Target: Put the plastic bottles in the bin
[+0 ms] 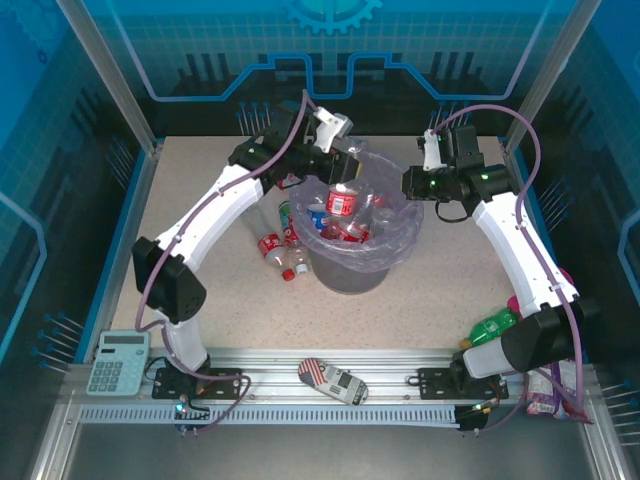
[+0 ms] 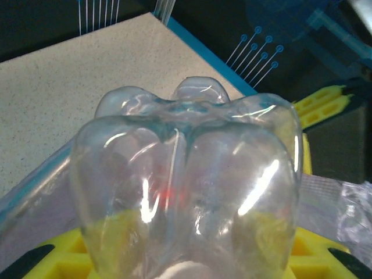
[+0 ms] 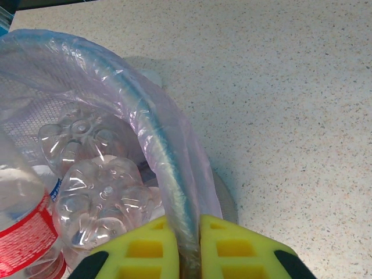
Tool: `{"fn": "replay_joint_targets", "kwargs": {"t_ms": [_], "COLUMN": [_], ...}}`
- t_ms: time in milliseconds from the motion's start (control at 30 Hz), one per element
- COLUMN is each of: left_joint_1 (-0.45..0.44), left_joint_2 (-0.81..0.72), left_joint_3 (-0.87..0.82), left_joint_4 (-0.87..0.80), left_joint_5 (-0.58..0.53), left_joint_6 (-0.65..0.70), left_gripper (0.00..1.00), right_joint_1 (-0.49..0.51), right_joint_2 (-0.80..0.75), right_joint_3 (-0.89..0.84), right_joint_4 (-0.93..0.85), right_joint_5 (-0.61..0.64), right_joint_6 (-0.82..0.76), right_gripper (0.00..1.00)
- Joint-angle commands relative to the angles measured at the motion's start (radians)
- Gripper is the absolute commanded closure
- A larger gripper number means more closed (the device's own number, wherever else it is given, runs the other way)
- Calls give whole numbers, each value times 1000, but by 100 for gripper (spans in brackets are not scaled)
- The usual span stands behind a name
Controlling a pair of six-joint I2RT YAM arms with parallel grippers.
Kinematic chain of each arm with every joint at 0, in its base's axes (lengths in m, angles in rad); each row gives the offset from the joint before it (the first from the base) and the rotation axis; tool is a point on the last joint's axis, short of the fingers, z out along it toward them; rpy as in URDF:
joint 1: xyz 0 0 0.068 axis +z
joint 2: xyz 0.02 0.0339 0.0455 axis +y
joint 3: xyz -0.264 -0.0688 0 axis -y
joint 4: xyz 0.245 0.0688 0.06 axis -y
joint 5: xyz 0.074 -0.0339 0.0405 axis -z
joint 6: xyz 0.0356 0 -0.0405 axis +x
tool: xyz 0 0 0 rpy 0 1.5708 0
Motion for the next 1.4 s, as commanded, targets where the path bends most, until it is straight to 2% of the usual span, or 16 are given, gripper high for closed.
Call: {"fn": "replay_joint_targets", "kwargs": {"t_ms": [0,100,200,267,400,433,467,567,633,700,867,1067,1367], "left_joint_1": [6,5,5,4,3,3,1,-5,-4,-4,-3,-1,-15], "left_joint_2": [71,91,119,127,129,131,133,121,89,51,-45,-117,-27], "left_joint_3": [84,103,136,132,114,113,114,109,82,57,-3,-44,-34], "left_joint_4": [-194,-231,-301,-315,-307,-302,-301,-283,-234,-179,-59,19,14], "left_joint_5": [6,51,47,49,47,49,43,32,41,46,12,-93,-125], "left_joint_6": [-11,-14,-5,-4,-6,-6,-6,17,19,17,0,-15,-29], "left_gripper": [74,80,84,83,74,71,64,32,18,11,4,7,49], "right_joint_1": [15,13,12,12,12,13,13,13,13,12,14,13,14], "right_joint_2": [6,4,8,12,16,18,18,19,19,21,23,19,16], "right_joint_3": [24,24,27,29,32,33,33,38,41,45,47,42,37], "right_joint_4": [-2,-4,-3,-1,3,3,3,0,-2,-3,-3,-3,-2], "right_joint_5": [-4,1,-1,-6,-11,-13,-13,-13,-14,-12,-13,-11,-10], "right_joint_6": [2,-1,-3,-1,2,3,3,4,3,3,4,0,1], "right_gripper": [97,97,97,97,97,97,97,97,97,97,97,97,97]}}
